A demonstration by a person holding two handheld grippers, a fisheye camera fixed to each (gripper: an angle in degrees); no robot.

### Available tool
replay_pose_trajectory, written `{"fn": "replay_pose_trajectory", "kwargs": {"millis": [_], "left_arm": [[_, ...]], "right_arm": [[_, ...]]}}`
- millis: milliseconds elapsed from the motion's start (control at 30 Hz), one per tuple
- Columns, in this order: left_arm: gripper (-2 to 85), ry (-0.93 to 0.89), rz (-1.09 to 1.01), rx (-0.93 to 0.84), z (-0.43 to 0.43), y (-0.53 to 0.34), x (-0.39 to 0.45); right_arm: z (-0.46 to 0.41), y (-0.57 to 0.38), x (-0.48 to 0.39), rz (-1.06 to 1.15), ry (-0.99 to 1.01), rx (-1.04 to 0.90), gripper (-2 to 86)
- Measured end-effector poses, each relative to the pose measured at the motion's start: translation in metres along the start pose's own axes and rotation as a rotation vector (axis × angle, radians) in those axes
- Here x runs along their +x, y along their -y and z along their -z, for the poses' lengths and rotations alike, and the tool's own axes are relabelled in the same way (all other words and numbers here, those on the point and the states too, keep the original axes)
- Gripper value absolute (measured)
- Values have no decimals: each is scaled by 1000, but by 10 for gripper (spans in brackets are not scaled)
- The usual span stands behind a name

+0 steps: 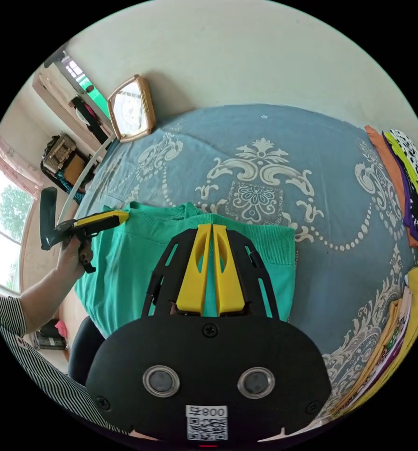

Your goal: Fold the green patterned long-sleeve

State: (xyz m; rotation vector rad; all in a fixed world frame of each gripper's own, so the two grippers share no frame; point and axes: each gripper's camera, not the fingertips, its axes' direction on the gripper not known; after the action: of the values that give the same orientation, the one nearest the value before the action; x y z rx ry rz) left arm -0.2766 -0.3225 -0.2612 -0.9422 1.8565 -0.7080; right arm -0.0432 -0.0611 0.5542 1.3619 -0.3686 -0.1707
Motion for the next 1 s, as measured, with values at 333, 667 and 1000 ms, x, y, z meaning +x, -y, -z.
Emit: {"fn": "replay_pose_trajectory", "kwargs": {"millis": [333,667,1000], "left_arm": [[11,-24,76,39,75,-10,-55],[2,108,338,39,167,-48,-193],[1,113,412,142,284,-82,-239]], "right_arm": [[11,-15,10,-75,17,-51,2],[3,-32,-30,8,-83,-120,1],[28,-37,-19,-14,21,-166,1]]}}
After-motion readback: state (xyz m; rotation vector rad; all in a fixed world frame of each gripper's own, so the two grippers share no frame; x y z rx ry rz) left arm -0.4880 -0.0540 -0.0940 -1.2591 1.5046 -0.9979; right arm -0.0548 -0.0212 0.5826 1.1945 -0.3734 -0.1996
